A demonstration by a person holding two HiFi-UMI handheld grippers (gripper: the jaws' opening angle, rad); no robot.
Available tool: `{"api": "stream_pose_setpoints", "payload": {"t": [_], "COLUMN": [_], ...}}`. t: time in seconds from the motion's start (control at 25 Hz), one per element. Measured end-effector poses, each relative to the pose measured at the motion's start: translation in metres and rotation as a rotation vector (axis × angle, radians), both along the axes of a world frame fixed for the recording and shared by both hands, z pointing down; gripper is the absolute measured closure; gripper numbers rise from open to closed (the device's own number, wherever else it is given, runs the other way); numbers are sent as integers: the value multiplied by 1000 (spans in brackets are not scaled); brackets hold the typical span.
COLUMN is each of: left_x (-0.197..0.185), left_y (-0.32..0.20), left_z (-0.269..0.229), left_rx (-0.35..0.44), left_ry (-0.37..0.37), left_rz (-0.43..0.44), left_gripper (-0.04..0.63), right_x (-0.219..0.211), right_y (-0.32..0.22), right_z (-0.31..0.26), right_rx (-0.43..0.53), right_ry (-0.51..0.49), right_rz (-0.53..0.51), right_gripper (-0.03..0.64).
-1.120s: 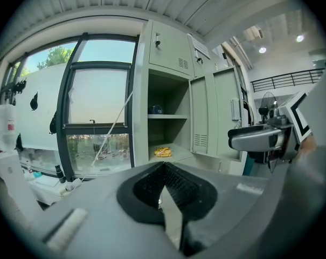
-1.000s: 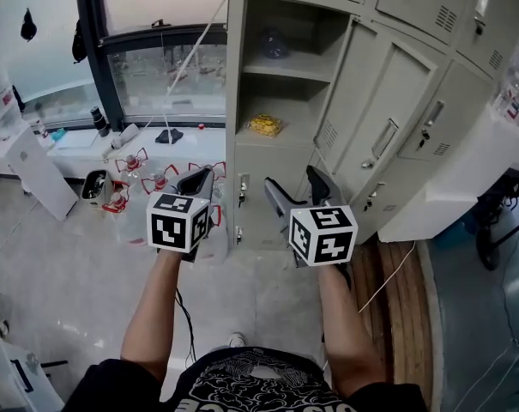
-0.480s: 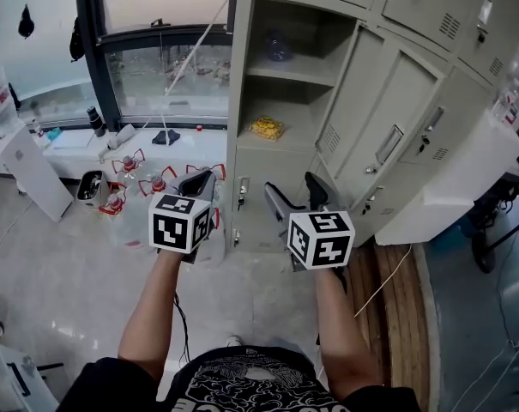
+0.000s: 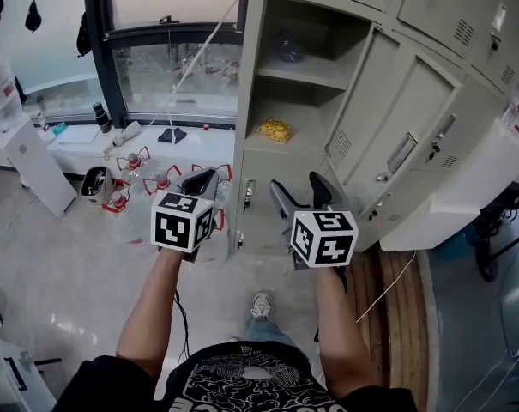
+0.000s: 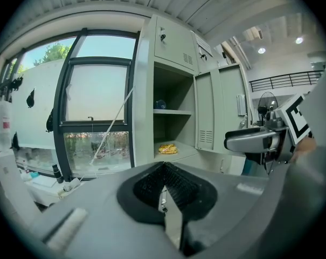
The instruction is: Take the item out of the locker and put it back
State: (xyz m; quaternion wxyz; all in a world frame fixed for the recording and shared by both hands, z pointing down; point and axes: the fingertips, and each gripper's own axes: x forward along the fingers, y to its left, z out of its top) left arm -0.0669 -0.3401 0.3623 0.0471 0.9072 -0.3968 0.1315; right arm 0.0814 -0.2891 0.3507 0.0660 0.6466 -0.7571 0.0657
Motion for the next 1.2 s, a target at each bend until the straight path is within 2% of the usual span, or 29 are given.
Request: {"api": "stream_pose_setpoints", "payload": {"t": [0.44, 1.2], "left_x": [14, 52], "left_y": [-48, -127], "left_z": [10, 20], "left_rx": [-8, -32], "left_ry": [-3, -38], "left_rz": [-22, -37], "left_gripper": [594, 594], "right_x": [17, 54], "right_y": [-54, -152], "right_z": [15, 60], "right_rx": [-15, -112], "right_ry": [-6, -35], "right_rz": [-15, -37], "right_gripper": [266, 322]}}
